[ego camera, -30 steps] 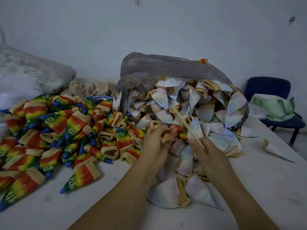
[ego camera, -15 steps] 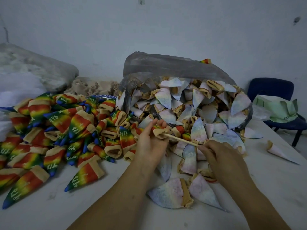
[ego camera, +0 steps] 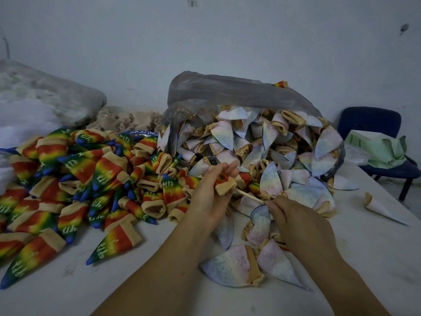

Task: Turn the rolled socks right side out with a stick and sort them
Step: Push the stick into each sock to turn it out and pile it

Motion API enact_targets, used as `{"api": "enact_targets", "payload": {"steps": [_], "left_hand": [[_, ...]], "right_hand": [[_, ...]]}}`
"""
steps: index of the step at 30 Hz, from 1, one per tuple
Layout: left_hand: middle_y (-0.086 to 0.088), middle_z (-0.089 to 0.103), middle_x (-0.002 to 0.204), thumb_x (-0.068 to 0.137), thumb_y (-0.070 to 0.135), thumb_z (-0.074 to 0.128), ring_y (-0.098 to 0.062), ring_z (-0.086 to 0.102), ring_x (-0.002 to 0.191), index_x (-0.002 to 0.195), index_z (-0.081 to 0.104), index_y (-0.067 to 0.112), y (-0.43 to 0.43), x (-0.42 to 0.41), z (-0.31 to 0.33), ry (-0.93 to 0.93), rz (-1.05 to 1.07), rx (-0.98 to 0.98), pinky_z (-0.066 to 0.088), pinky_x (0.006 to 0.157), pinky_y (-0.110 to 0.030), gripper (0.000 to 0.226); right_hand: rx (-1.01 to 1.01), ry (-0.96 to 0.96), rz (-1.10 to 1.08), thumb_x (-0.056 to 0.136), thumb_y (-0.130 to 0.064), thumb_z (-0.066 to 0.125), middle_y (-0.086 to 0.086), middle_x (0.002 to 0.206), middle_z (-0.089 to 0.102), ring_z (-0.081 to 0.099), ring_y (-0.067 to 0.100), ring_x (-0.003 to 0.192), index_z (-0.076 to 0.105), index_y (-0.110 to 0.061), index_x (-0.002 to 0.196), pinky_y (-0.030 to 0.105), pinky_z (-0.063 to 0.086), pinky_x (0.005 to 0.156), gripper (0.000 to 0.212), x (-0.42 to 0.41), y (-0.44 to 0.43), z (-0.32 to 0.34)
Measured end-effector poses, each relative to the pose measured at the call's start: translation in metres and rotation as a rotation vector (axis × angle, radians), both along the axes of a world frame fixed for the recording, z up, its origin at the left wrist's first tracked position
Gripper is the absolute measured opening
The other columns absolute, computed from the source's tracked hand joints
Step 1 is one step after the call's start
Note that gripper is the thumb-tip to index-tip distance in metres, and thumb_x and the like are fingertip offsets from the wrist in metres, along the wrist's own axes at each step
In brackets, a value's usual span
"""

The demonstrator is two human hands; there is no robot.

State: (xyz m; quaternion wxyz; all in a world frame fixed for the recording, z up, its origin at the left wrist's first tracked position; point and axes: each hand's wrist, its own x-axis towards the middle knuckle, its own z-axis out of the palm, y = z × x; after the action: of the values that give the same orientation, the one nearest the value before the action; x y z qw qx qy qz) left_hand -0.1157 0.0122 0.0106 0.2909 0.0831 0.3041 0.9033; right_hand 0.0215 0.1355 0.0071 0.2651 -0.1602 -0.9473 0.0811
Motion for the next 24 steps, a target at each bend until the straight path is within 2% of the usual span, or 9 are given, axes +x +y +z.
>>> {"api": "enact_targets", "payload": {"steps": [3,5,7,9,13,16,18,21,24], "left_hand": [[-0.01,0.075,0.09,0.1,0.03,0.054,-0.018,0.071,0.078,0.094,0.062,0.004,0.004,0.001,-0.005,0.191,0.085,-0.214,0.057,0.063,-0.025,0.028],[-0.01,0.074,0.085,0.095,0.047,0.059,-0.028,0.069,0.085,0.087,0.067,0.011,0.006,0.0,-0.01,0.311,0.17,-0.383,0.057,0.073,-0.034,0.037],[-0.01,0.074,0.084,0.084,0.065,0.057,-0.033,0.069,0.093,0.072,0.07,0.025,0.006,-0.001,-0.013,0.394,0.245,-0.546,0.055,0.088,-0.044,0.044],[-0.006,0.074,0.078,0.075,0.077,0.05,-0.023,0.069,0.083,0.066,0.069,0.028,0.004,-0.001,-0.015,0.435,0.31,-0.638,0.054,0.086,-0.043,0.054],[-0.007,0.072,0.073,0.081,0.077,0.042,-0.018,0.063,0.07,0.078,0.066,0.011,0.003,-0.003,-0.018,0.48,0.344,-0.68,0.052,0.075,-0.041,0.071],[-0.006,0.072,0.075,0.093,0.068,0.042,-0.024,0.067,0.075,0.073,0.069,0.023,0.004,-0.002,-0.016,0.4,0.384,-0.593,0.053,0.072,-0.037,0.057],[-0.004,0.075,0.083,0.098,0.061,0.038,-0.021,0.07,0.077,0.076,0.07,0.029,0.005,-0.002,-0.014,0.333,0.378,-0.467,0.054,0.064,-0.028,0.051],[-0.004,0.068,0.079,0.097,0.061,0.037,-0.014,0.06,0.07,0.099,0.069,0.017,0.005,-0.001,-0.015,0.351,0.345,-0.459,0.046,0.059,-0.024,0.055],[0.004,0.064,0.067,0.098,0.059,0.04,-0.005,0.054,0.056,0.1,0.068,0.011,0.004,0.0,-0.016,0.357,0.298,-0.475,0.042,0.05,-0.018,0.056]], "right_hand": [[-0.048,-0.017,0.031,0.088,-0.056,0.023,-0.009,0.06,0.048,0.05,0.013,0.057,0.056,-0.023,0.08,0.025,0.031,0.046,0.048,0.001,0.001,0.0],[-0.077,-0.021,0.041,0.078,-0.067,0.015,-0.007,0.059,0.052,0.053,0.011,0.058,0.05,-0.028,0.076,0.029,0.038,0.049,0.053,0.0,0.002,-0.002],[-0.09,-0.031,0.047,0.077,-0.069,0.019,-0.007,0.058,0.052,0.052,0.007,0.056,0.047,-0.032,0.074,0.026,0.035,0.047,0.047,0.0,0.003,-0.004],[-0.054,-0.047,0.048,0.085,-0.063,0.028,-0.008,0.056,0.049,0.05,0.006,0.054,0.049,-0.033,0.077,0.022,0.027,0.045,0.037,-0.001,0.003,-0.005],[0.008,-0.024,0.028,0.091,-0.053,0.038,-0.009,0.055,0.047,0.047,0.006,0.052,0.051,-0.033,0.076,0.021,0.022,0.043,0.028,-0.001,0.003,-0.008],[-0.029,0.014,0.055,0.091,-0.051,0.042,-0.008,0.055,0.047,0.048,0.009,0.053,0.047,-0.034,0.073,0.024,0.026,0.043,0.026,-0.002,0.001,-0.009],[-0.053,0.019,0.055,0.092,-0.05,0.043,-0.007,0.057,0.05,0.05,0.011,0.055,0.052,-0.031,0.075,0.026,0.031,0.046,0.027,-0.004,0.001,-0.009],[-0.061,0.007,0.046,0.092,-0.048,0.042,-0.009,0.061,0.051,0.051,0.011,0.059,0.06,-0.03,0.083,0.025,0.032,0.048,0.027,-0.004,0.0,-0.011],[-0.079,0.005,0.04,0.092,-0.048,0.042,-0.01,0.06,0.051,0.048,0.008,0.058,0.062,-0.03,0.084,0.024,0.03,0.047,0.028,-0.004,-0.003,-0.011]]}}
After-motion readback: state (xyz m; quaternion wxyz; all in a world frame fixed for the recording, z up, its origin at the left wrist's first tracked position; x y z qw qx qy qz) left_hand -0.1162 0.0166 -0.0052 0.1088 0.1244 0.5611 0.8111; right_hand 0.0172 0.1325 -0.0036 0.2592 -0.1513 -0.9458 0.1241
